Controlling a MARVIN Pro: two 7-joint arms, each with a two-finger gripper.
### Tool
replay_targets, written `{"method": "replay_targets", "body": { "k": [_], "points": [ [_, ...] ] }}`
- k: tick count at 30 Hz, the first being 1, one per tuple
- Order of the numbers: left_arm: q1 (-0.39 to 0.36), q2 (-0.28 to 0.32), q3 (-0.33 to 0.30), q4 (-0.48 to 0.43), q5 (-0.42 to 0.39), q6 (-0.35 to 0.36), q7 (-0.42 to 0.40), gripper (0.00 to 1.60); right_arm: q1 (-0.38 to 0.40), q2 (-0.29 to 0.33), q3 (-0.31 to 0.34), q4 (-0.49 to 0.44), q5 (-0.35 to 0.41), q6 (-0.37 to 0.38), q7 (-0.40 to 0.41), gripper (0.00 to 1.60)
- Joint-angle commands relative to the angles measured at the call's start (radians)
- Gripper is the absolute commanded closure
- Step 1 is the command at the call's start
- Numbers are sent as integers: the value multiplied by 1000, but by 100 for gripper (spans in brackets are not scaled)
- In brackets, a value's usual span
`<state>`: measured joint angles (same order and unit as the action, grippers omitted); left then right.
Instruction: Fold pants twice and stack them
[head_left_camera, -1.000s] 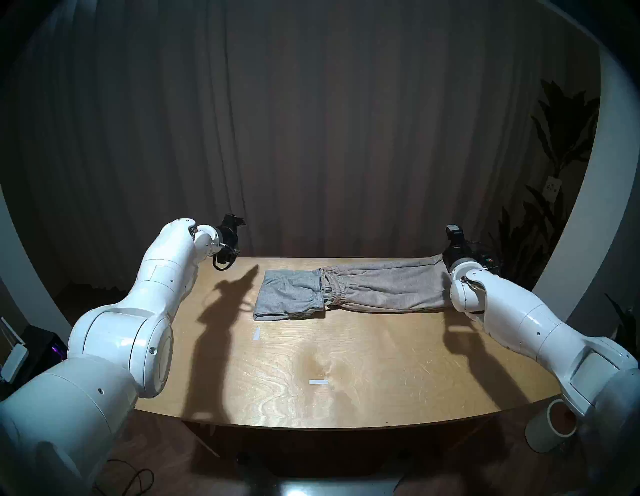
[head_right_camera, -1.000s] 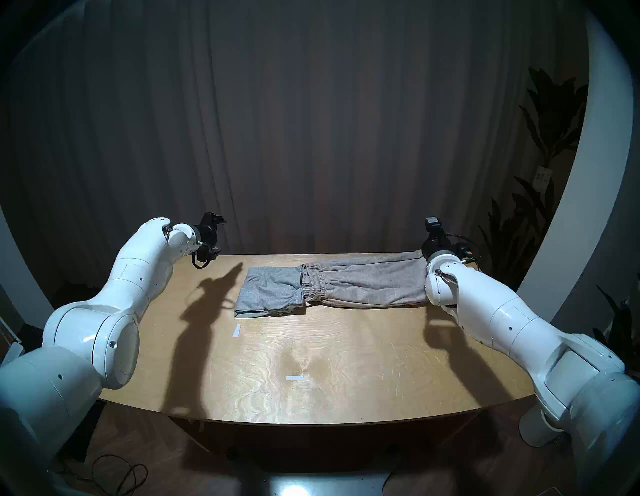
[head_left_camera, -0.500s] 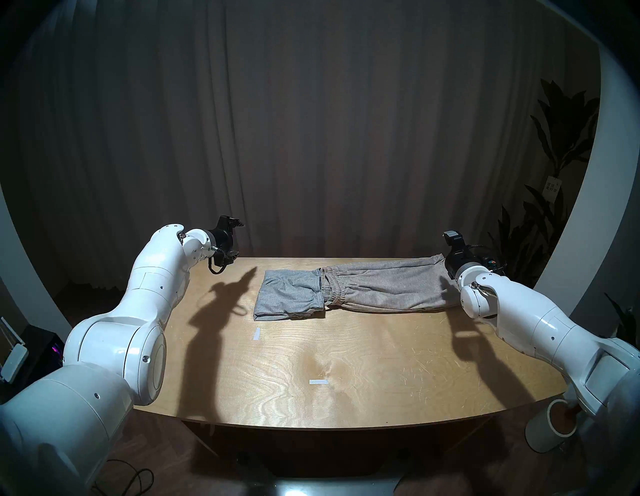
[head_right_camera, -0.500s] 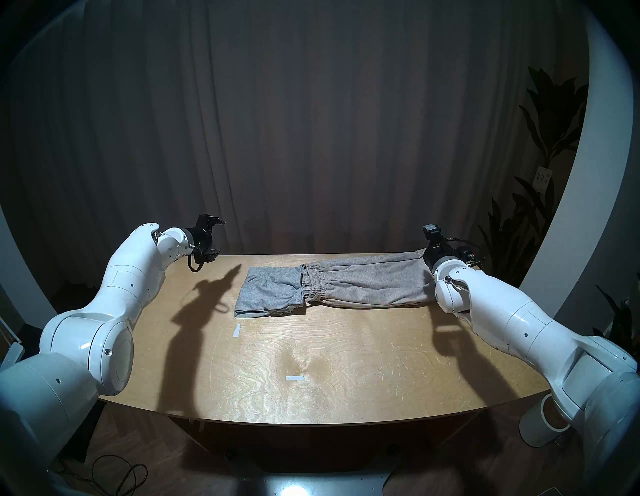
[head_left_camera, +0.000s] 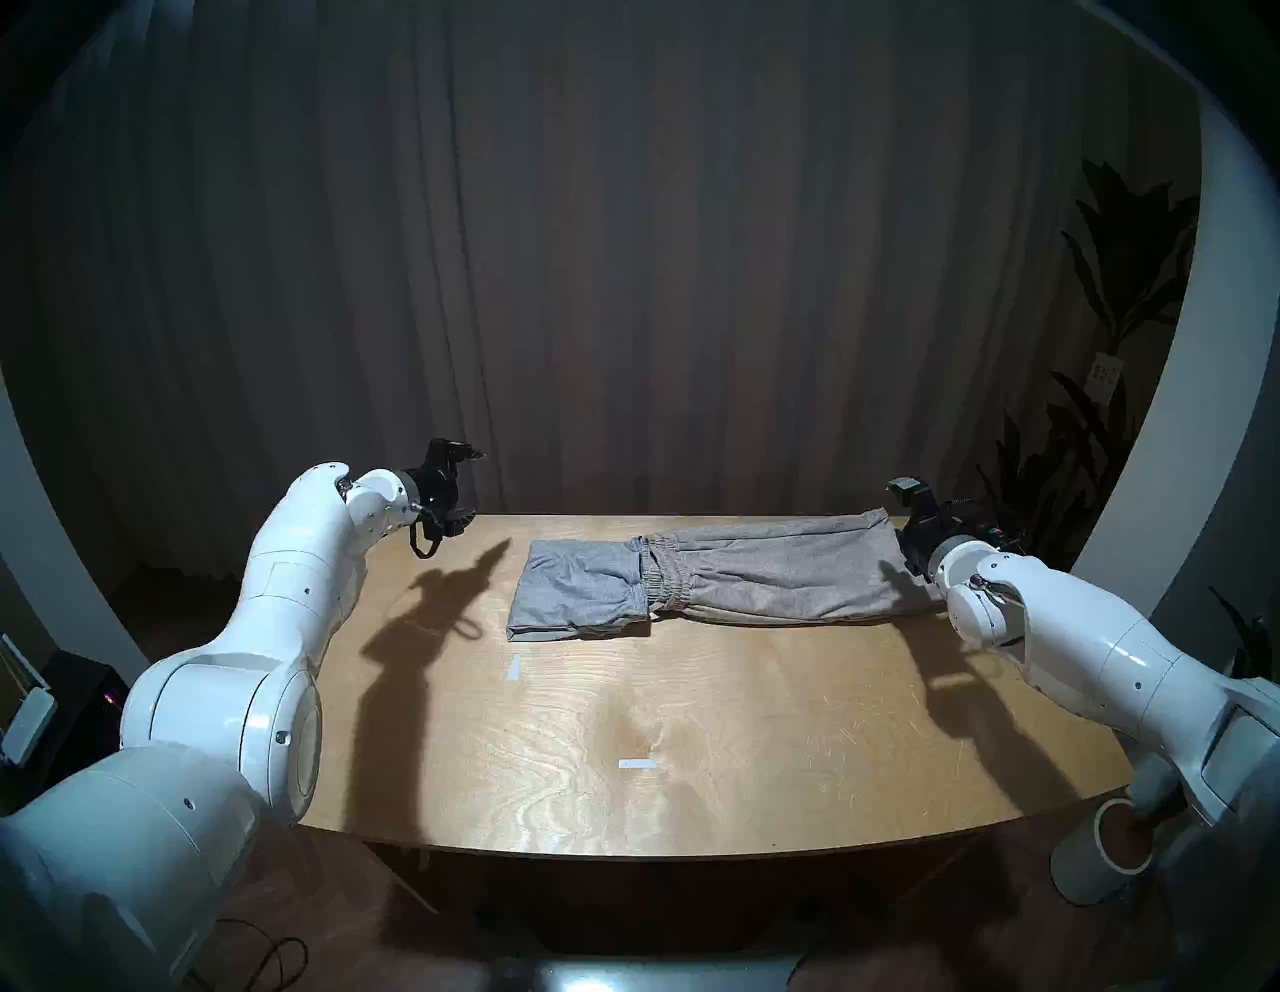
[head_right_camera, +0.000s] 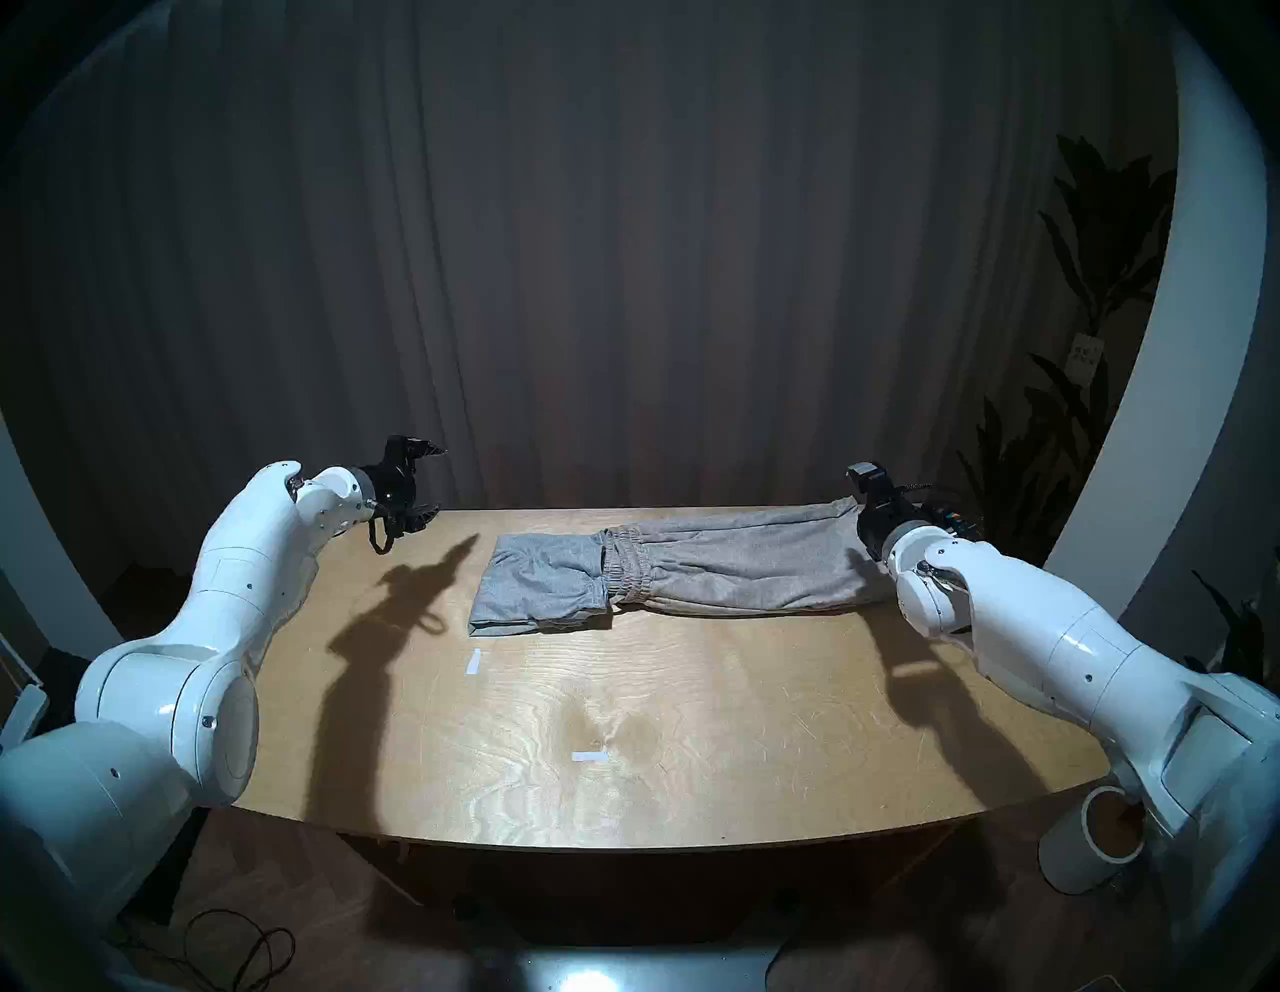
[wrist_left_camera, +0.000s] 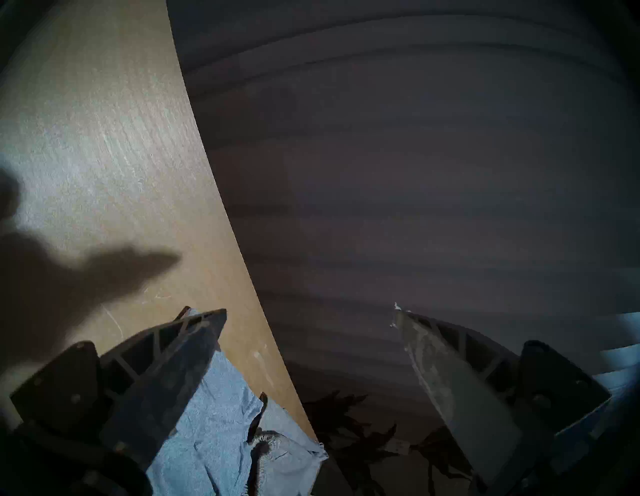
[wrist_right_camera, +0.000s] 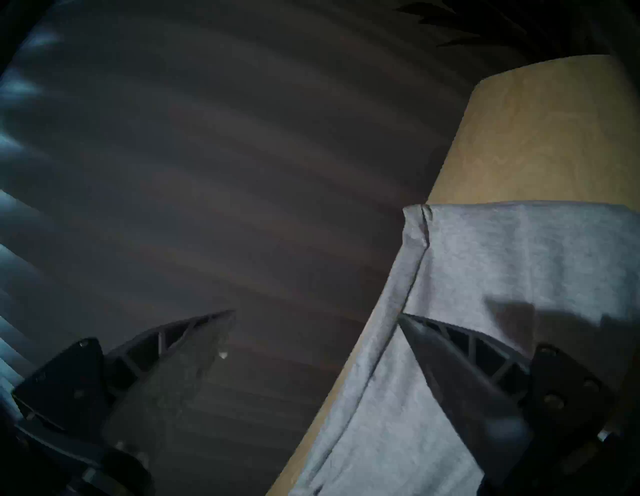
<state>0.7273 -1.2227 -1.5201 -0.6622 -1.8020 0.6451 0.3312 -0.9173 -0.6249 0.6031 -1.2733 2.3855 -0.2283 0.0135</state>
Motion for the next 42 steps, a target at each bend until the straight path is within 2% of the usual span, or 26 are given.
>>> {"method": "replay_targets", "body": {
  "k": [1, 23, 37, 42],
  "points": [
    [7, 13, -18, -48, -22, 31, -27, 0, -30, 67, -7, -59, 10, 43, -5, 0],
    [61, -41, -20, -134, -64, 106, -40, 0, -133, 229, -27, -133, 72, 121, -17, 0],
    [116, -62, -29, -208, -89, 143, -46, 0, -191, 363, -24, -160, 127, 141, 23, 0],
    [131, -65, -34, -231, -95, 149, -47, 0, -214, 389, -30, -162, 149, 143, 36, 0]
  ]
}}
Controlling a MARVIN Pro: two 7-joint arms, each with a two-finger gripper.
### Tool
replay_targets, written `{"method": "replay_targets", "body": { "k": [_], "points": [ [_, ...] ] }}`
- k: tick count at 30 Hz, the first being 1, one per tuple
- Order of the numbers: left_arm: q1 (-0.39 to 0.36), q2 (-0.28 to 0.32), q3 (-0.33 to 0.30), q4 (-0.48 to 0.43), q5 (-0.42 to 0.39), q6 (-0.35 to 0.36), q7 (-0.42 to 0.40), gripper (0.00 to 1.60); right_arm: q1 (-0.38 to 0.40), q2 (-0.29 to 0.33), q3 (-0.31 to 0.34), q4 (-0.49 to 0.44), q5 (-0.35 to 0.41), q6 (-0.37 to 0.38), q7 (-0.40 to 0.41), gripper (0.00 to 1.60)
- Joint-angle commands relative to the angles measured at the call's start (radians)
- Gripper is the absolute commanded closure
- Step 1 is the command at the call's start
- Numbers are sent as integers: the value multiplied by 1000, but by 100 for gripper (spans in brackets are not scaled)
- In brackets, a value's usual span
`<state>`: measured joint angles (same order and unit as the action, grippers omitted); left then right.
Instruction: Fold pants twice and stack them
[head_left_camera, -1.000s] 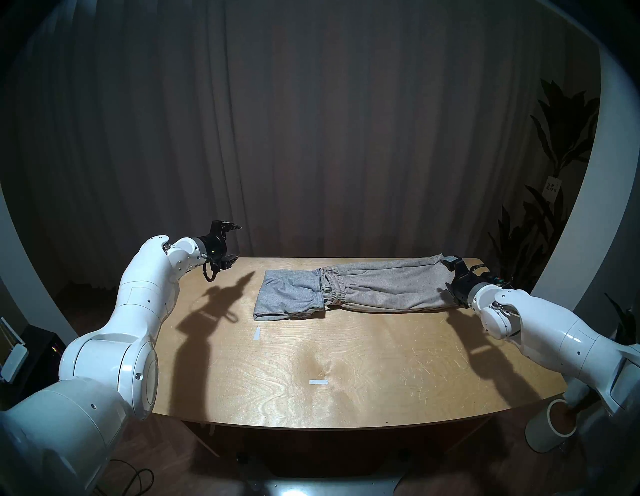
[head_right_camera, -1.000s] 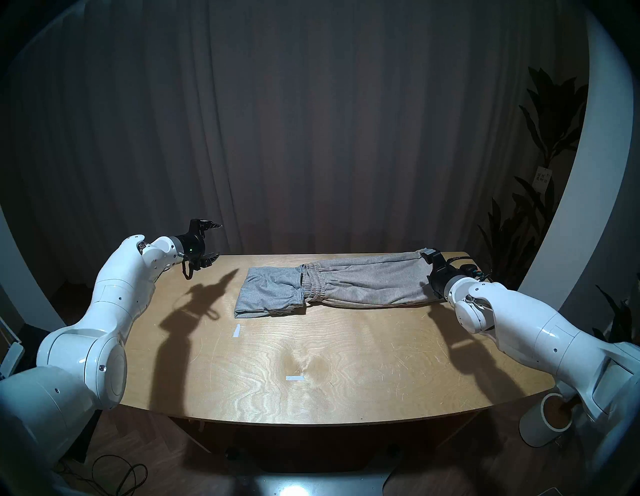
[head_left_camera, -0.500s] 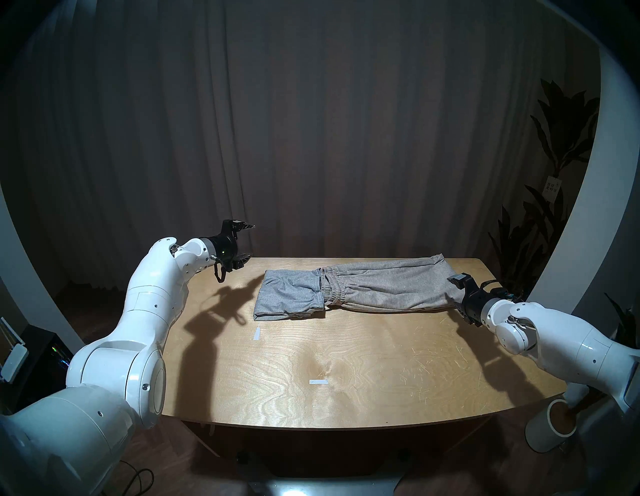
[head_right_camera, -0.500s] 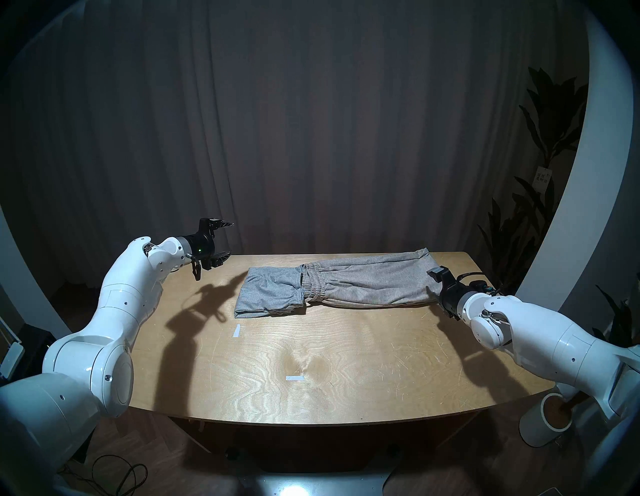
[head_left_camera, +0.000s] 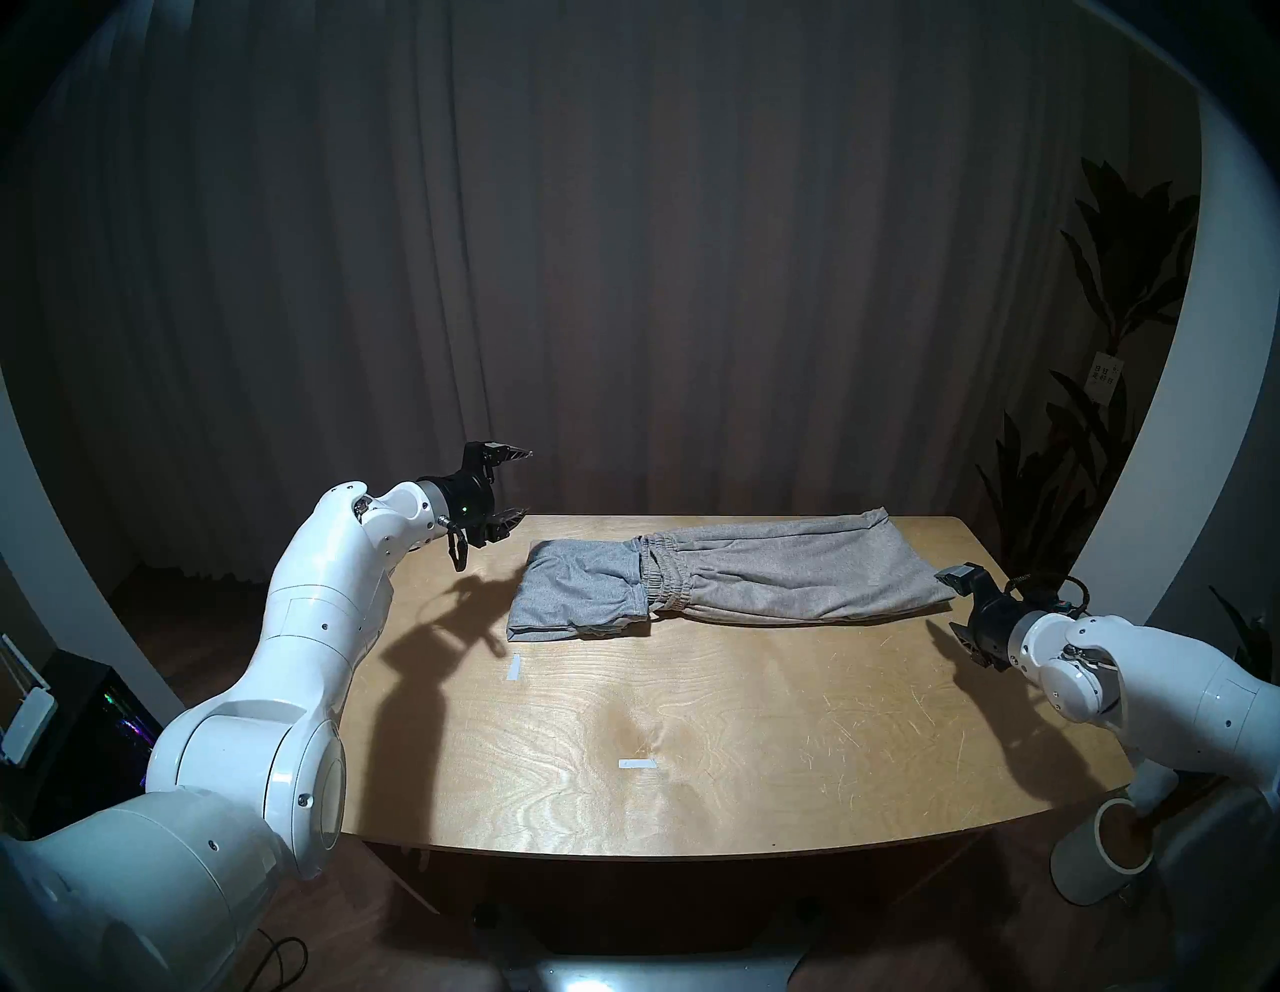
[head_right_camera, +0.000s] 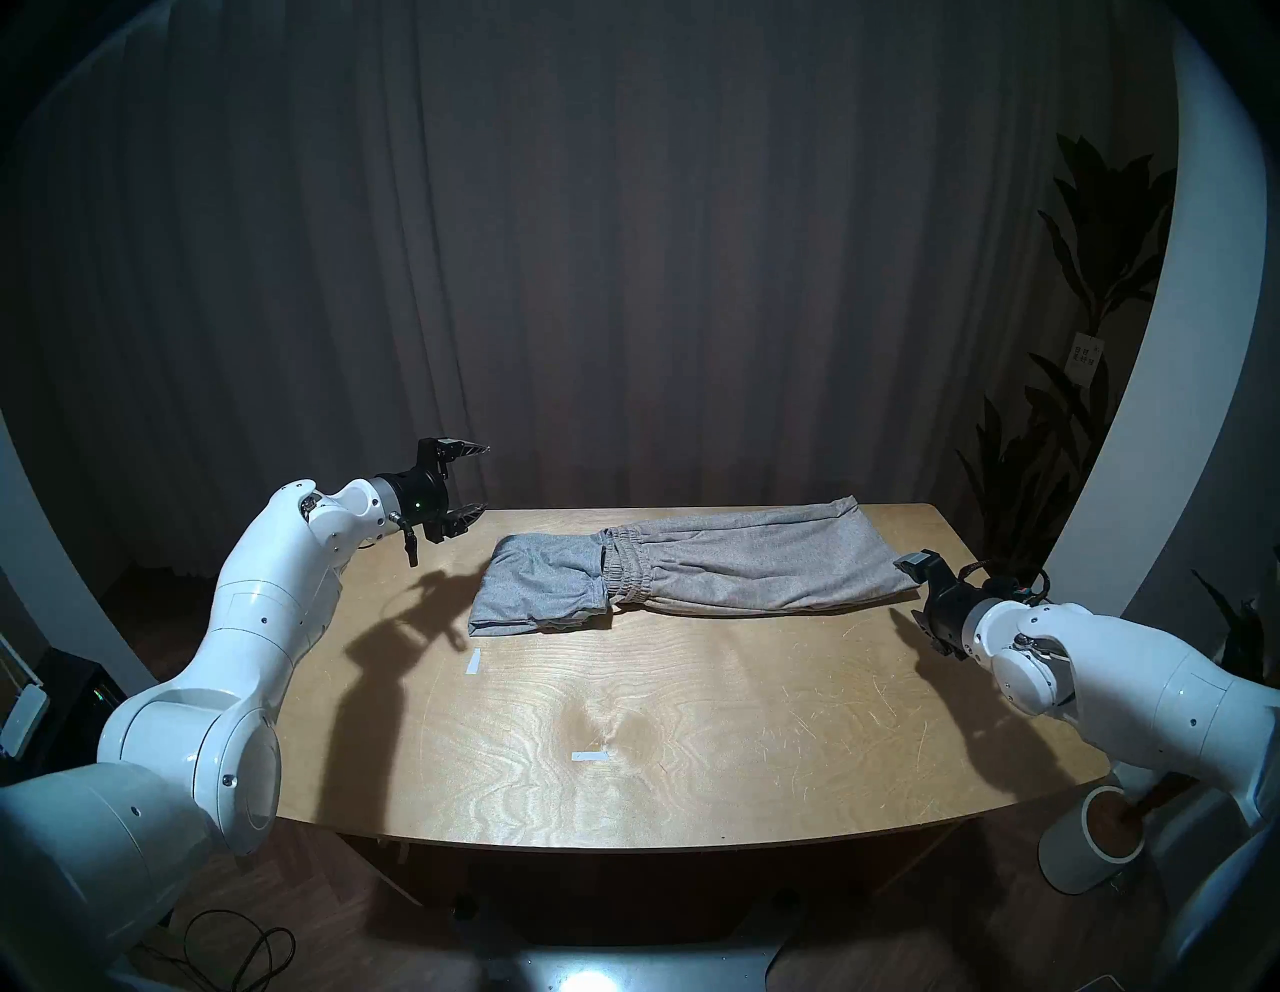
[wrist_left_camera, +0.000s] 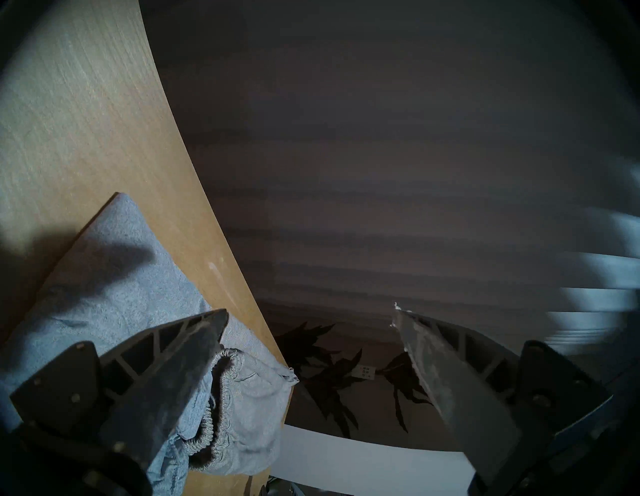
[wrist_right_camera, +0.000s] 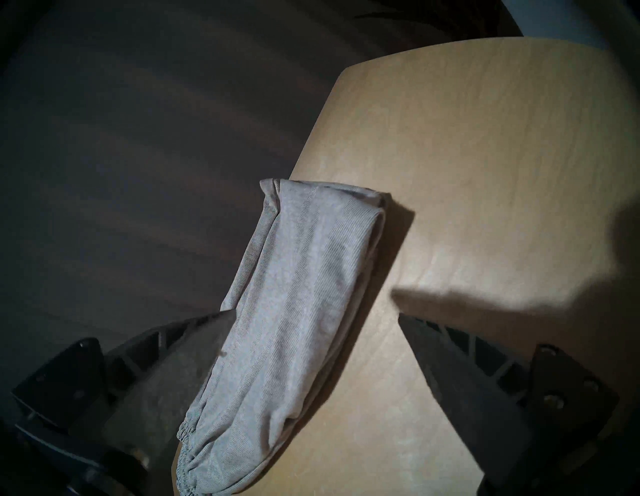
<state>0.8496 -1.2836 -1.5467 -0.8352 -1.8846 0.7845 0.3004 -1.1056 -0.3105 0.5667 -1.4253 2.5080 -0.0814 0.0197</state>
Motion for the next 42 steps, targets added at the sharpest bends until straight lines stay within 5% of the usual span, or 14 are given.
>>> {"method": "replay_targets", "body": {
  "k": [1, 16, 42],
  "points": [
    [12, -5, -9, -64, -13, 11, -17, 0, -31, 79, 5, -12, 32, -2, 33, 0],
    [102, -32, -16, -163, -19, 11, -16, 0, -81, 157, 1, -38, 125, 6, 99, 0],
    [214, -85, -17, -367, -5, -82, -4, 0, -100, 191, 10, -88, 270, 1, 211, 0]
  ]
}}
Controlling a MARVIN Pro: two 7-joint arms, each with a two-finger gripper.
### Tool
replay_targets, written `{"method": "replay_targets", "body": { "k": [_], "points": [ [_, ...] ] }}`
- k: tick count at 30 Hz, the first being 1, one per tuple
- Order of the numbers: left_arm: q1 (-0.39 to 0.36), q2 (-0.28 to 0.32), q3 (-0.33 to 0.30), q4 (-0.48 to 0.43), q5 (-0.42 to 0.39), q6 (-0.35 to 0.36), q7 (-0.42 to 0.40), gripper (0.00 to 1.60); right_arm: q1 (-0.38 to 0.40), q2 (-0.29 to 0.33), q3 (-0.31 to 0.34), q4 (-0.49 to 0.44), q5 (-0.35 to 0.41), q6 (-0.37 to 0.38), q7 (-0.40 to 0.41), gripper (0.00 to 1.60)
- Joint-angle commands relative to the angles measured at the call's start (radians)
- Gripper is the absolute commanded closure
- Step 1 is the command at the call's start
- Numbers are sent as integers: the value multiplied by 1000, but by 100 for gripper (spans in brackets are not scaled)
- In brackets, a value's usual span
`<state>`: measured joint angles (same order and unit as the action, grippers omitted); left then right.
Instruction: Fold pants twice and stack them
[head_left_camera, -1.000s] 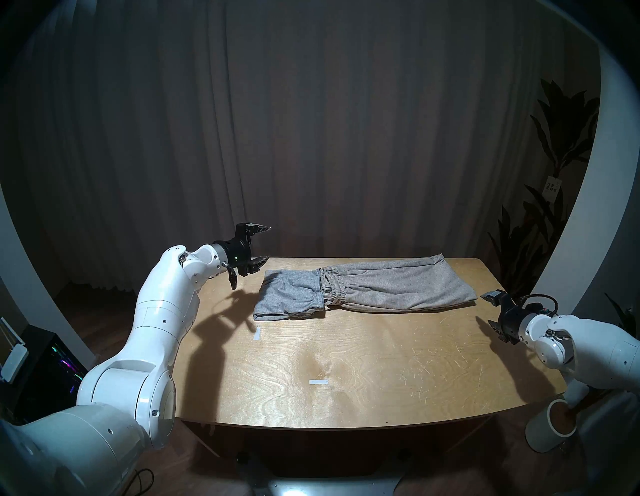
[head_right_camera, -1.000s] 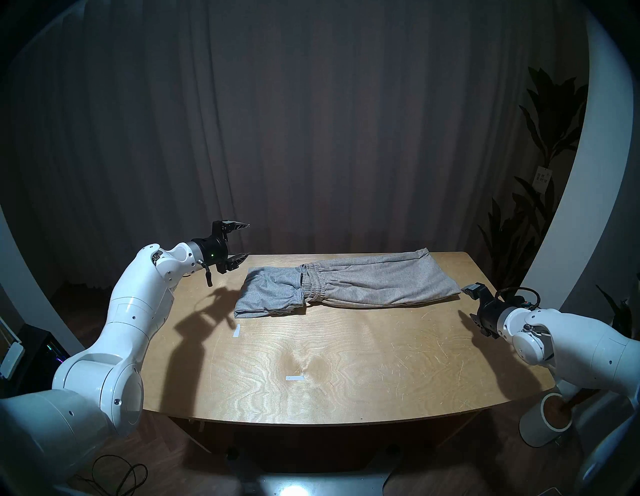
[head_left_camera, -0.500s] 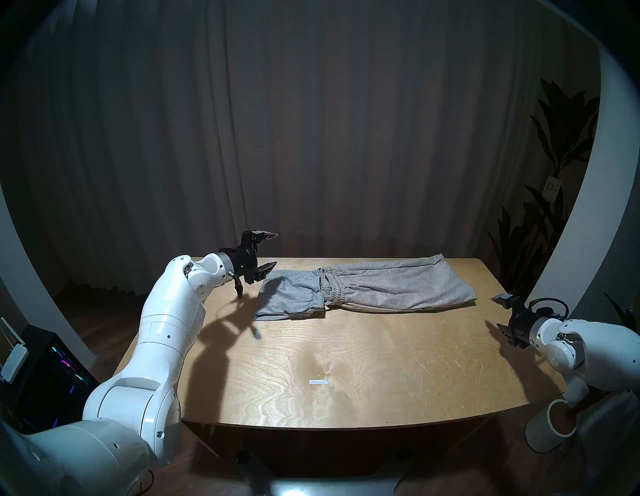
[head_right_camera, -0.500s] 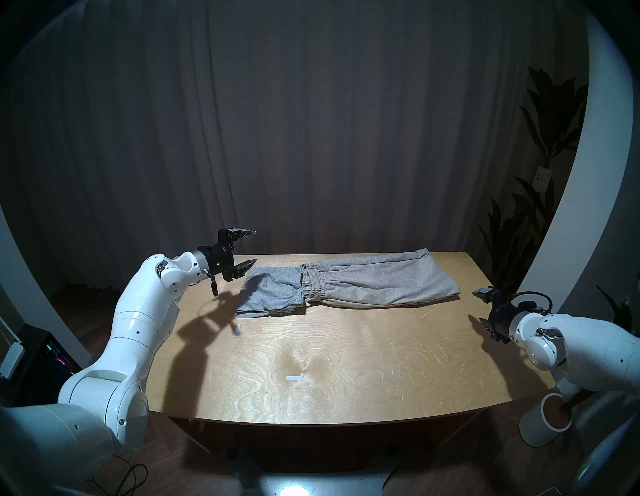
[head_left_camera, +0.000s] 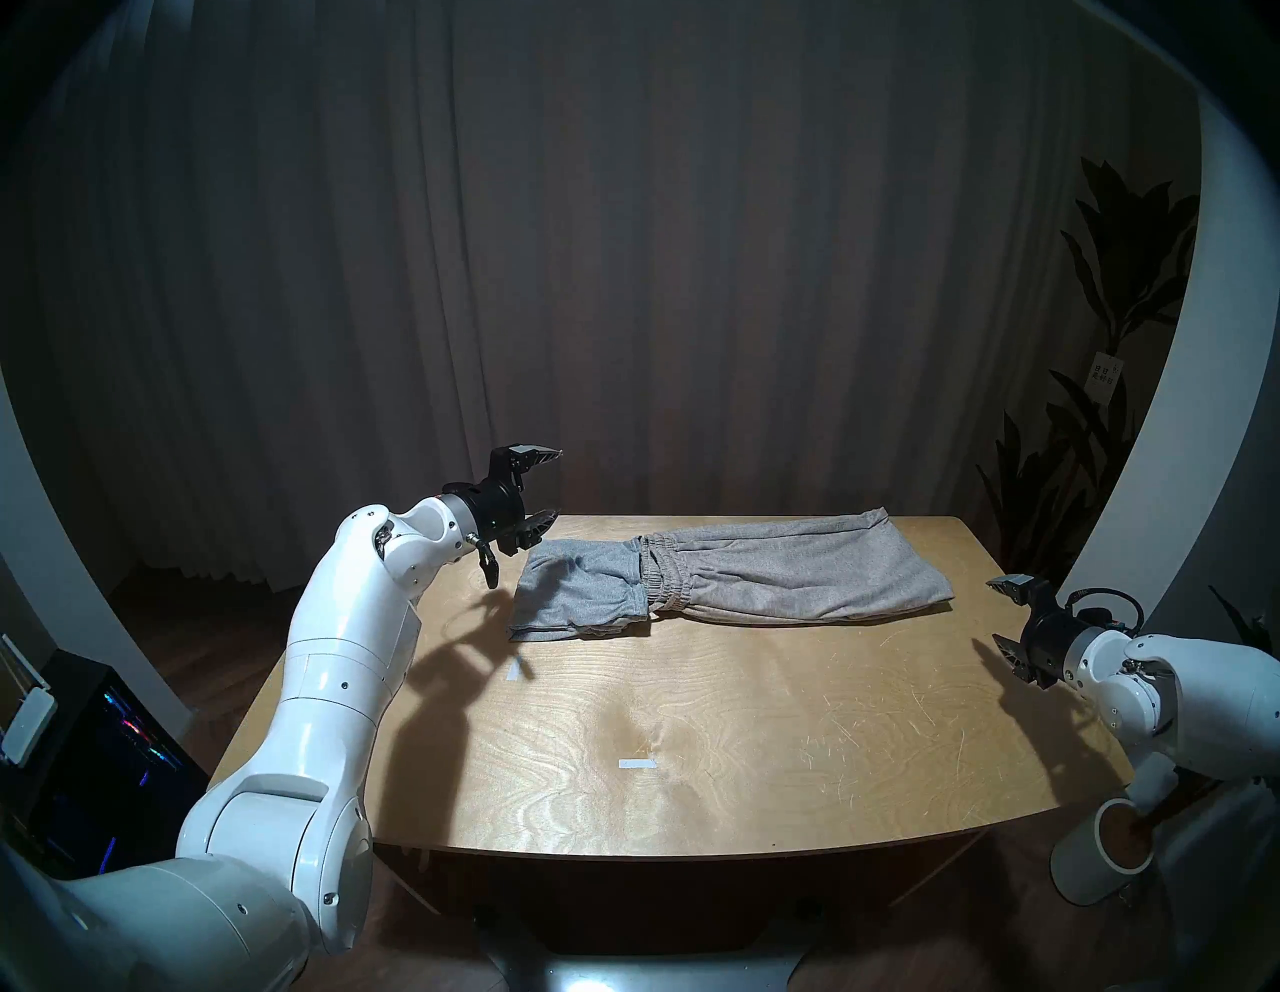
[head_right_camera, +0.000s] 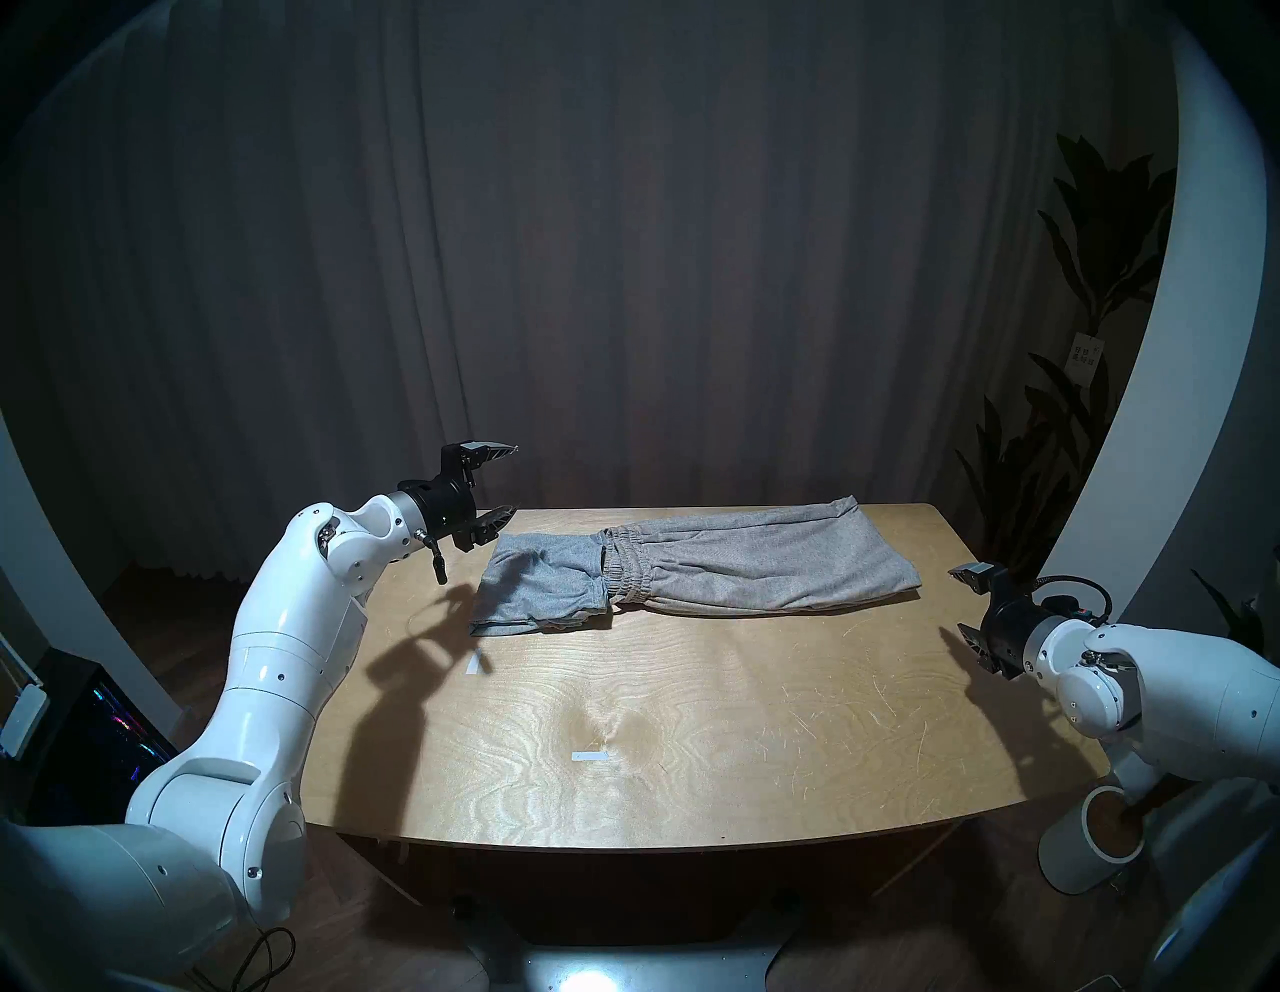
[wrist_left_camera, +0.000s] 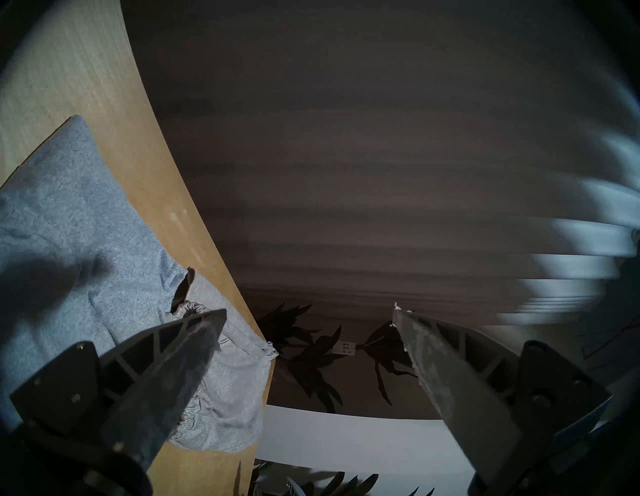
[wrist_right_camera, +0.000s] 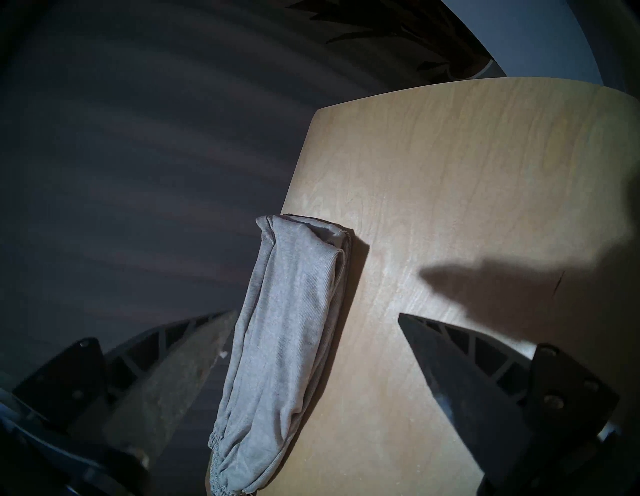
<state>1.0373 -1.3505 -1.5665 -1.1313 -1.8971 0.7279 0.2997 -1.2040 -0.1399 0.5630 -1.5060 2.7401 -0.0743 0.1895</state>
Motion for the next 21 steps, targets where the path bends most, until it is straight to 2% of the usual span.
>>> {"method": "replay_targets", "body": {
  "k": [1, 16, 21],
  "points": [
    [32, -20, 4, -76, 9, -29, -2, 0, -4, 20, 12, -8, 42, -6, 44, 0],
    [129, -60, 5, -201, 51, -112, 6, 0, -23, 26, 4, -17, 135, -17, 107, 0],
    [160, -79, 8, -253, 68, -143, 8, 0, -30, 27, 4, -19, 140, -21, 132, 0]
  ]
}}
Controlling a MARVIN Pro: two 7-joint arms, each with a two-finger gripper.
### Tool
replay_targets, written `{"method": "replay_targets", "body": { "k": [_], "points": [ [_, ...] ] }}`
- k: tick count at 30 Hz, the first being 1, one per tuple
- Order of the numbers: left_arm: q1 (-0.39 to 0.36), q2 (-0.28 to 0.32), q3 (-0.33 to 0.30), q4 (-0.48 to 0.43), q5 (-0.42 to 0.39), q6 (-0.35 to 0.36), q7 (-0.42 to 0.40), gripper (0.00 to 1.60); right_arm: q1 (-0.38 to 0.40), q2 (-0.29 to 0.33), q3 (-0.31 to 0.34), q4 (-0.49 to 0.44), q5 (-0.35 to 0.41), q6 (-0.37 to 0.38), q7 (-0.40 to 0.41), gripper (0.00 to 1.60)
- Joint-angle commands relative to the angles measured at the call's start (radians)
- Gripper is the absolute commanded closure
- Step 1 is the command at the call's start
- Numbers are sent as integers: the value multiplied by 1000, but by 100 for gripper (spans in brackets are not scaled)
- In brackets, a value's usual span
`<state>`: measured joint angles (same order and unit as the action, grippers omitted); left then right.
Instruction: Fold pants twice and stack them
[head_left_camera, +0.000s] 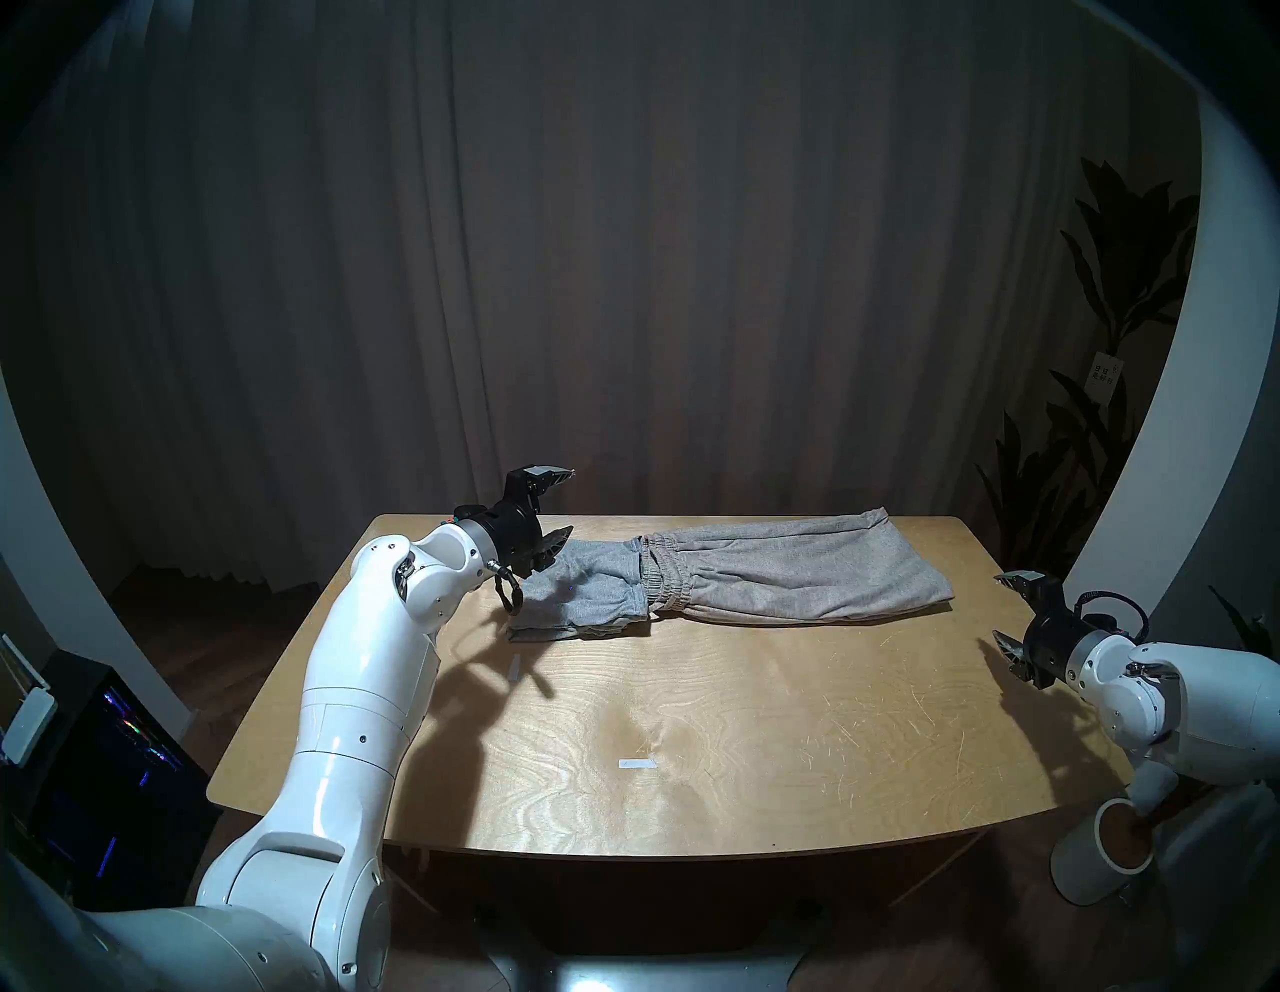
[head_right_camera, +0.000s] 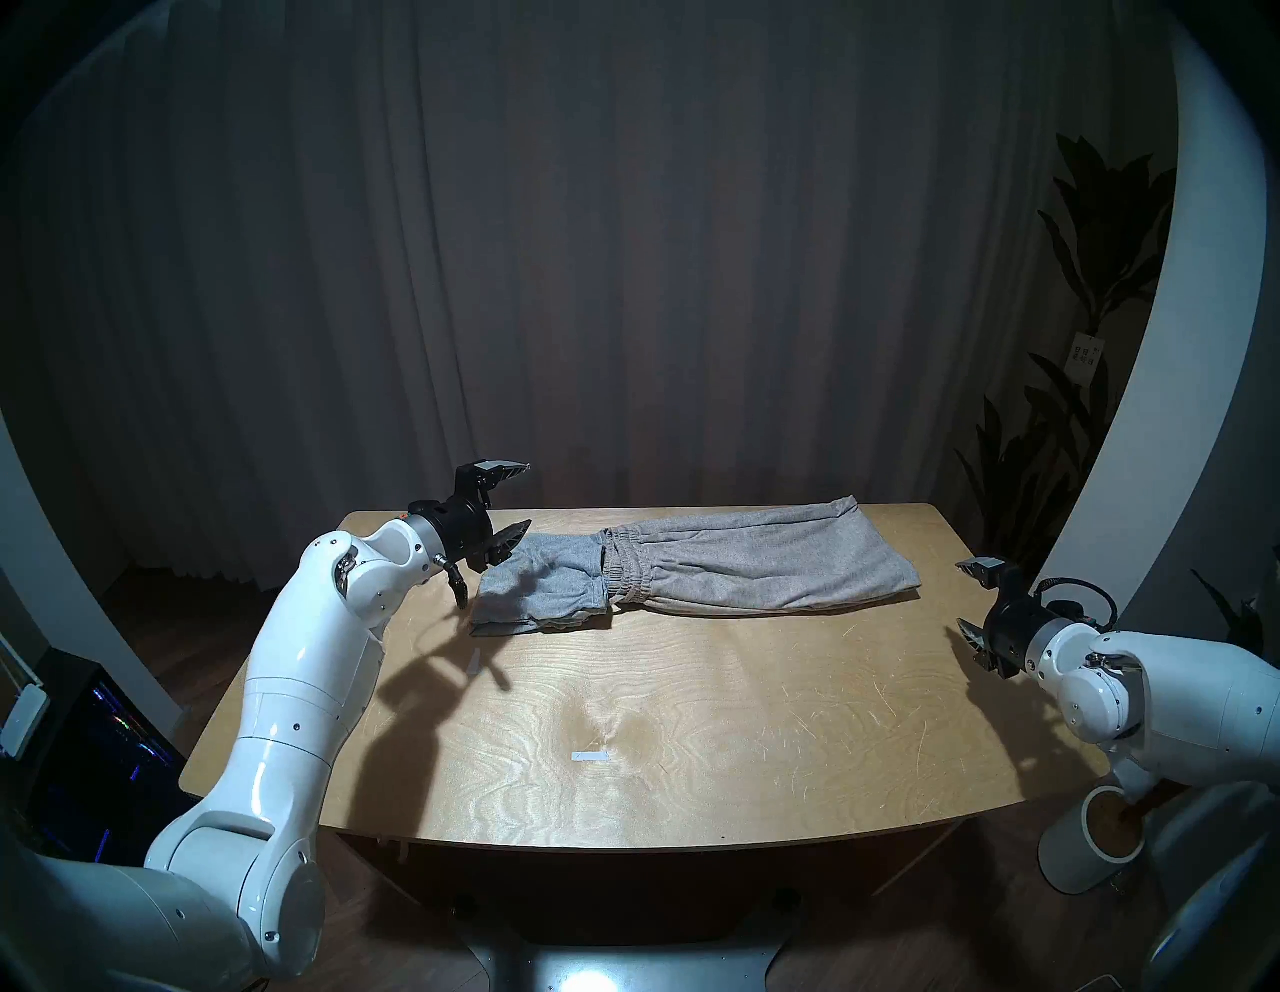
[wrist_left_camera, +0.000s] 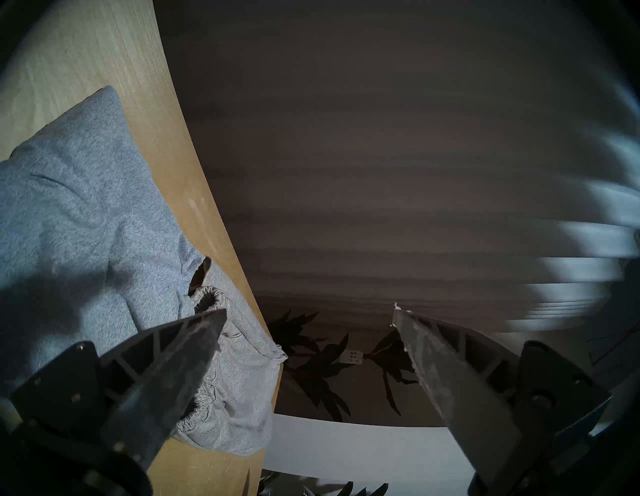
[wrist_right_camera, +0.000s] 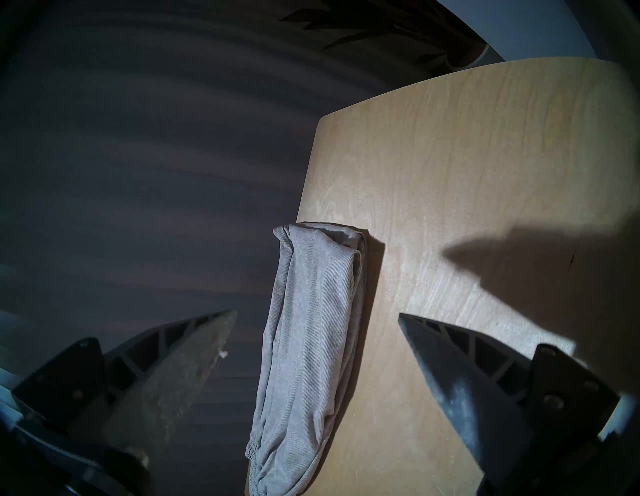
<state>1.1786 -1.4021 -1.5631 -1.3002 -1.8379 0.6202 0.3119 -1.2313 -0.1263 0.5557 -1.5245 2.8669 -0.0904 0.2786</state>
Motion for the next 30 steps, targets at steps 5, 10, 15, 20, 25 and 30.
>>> {"method": "replay_targets", "body": {
  "k": [5, 10, 15, 20, 25, 30],
  "points": [
    [57, -45, 7, -137, 28, -71, 2, 0, -10, 14, 12, -7, 13, -7, 70, 0],
    [101, -62, 8, -189, 45, -114, 14, 0, -16, 15, 13, -12, 13, -12, 100, 0],
    [143, -81, 12, -244, 65, -160, 28, 0, -22, 15, 15, -16, 13, -24, 128, 0],
    [187, -105, 19, -300, 86, -213, 46, 0, -28, 15, 17, -21, 13, -40, 153, 0],
    [229, -128, 26, -350, 114, -280, 79, 0, -36, 16, 17, -32, 13, -57, 184, 0],
    [258, -146, 39, -405, 160, -357, 115, 0, -44, 16, 20, -43, 13, -79, 217, 0]
  ]
}}
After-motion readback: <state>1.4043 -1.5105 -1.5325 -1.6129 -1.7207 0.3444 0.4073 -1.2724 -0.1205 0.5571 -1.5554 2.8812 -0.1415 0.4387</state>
